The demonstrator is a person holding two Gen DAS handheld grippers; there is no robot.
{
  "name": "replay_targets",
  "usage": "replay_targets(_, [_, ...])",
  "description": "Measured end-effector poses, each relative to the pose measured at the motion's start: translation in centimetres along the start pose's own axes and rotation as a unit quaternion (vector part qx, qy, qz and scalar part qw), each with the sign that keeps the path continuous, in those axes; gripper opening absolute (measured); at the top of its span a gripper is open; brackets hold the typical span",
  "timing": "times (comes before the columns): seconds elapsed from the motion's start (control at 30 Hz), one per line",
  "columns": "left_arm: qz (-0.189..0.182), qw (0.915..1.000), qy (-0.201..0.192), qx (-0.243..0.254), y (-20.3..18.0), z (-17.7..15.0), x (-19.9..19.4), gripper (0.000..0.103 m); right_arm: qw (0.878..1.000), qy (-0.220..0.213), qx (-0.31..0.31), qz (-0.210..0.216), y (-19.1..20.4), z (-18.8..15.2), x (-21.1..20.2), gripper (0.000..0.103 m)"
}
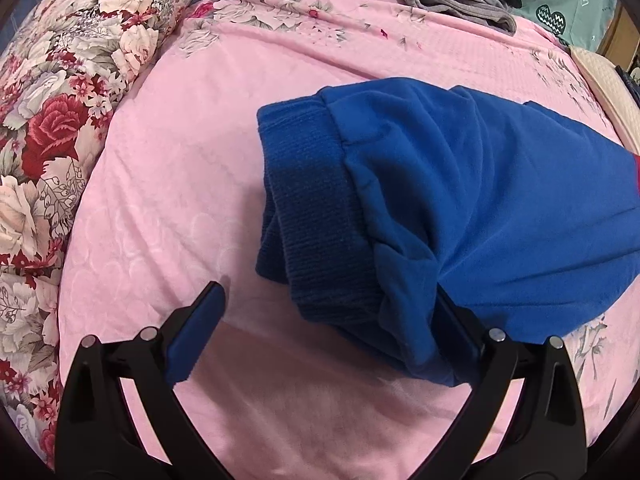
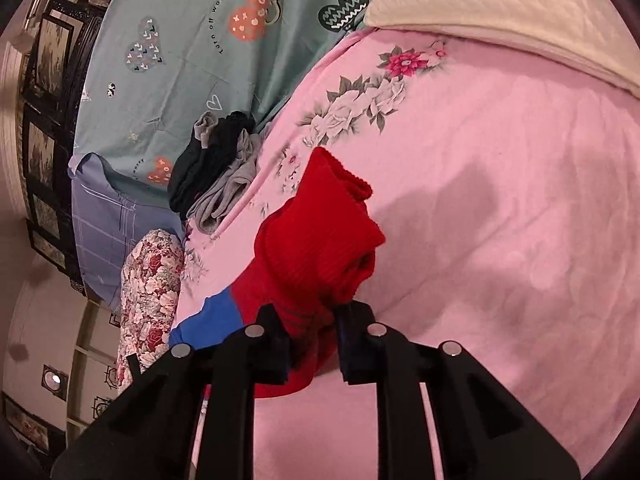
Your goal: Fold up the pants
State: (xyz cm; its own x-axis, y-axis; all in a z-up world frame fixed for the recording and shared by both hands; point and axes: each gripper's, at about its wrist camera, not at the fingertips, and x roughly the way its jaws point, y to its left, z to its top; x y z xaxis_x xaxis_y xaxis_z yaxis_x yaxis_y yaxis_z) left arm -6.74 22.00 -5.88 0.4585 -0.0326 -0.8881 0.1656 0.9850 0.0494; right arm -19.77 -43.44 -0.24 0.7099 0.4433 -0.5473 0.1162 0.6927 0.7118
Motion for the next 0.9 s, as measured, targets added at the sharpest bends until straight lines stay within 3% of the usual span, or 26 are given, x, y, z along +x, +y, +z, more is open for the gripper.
replay_targets(0.1, [0.0,1.0,-0.002,-0.003,0.1,0.0,0.1,0.101,0.997,0.046,0.002,-0.066,-1.8,-1.2,2.6,0.02])
replay_targets(0.13, [-0.001,1.0,-0.001,-0.006,0.2,-0.1,0.1,0.101,0.995,0.051,-0.001,-0.082,-2.1,-1.4,3.0,0.029])
replay_targets(0.2, [0.0,1.0,-0.001,-0.004,0.3,-0.2,-0.1,0.101,0.995,0.049,0.006,-0.081,-2.4,-1.3,2.4,0.038])
replay_targets(0.23, [0.0,1.0,-0.001,-0.003,0.3,-0.3,-0.4,0.101,0.994,0.041,0.004,-0.1,-2.3,-1.0,1.7,0.051])
replay_targets(0.27, [-0.003,1.0,-0.001,-0.006,0.4,-0.4,-0.7,0.101,0.992,0.028,-0.009,-0.126,-1.9,-0.8,0.8,0.055])
replay_targets(0.37, [0.009,0.9997,-0.023,0.003,0.1,-0.7,-2.9,0.101,0.988,-0.001,-0.047,-0.149,-0.2,-0.2,-1.6,0.056])
replay_targets(0.5, [-0.013,0.9971,-0.075,0.008,-0.6,-0.2,-5.9,0.1,0.988,-0.007,-0.117,-0.103,4.7,1.0,-1.2,0.058])
replay_targets(0.57, [-0.025,0.9959,-0.086,0.011,-1.3,0.2,-6.0,0.1,0.983,0.025,-0.165,-0.07,8.2,1.4,1.9,0.058])
replay_targets(0.63, [-0.015,0.9973,-0.069,0.02,-2.0,0.2,-4.5,0.1,0.974,0.072,-0.212,-0.033,12.0,1.0,6.4,0.058])
replay_targets(0.73, [0.04,0.9988,-0.01,0.025,-1.5,-0.9,-0.8,0.101,0.947,0.142,-0.288,0.003,17.6,-0.8,13.8,0.058])
replay_targets(0.8, [-0.018,0.9995,-0.009,-0.026,0.9,-1.8,-0.5,0.101,0.929,0.173,-0.328,0.012,20.8,-2.0,18.0,0.058])
replay_targets(0.9, [-0.037,0.9982,-0.016,-0.044,2.1,-2.1,-1.4,0.101,0.902,0.223,-0.368,0.019,24.2,-3.8,24.3,0.058])
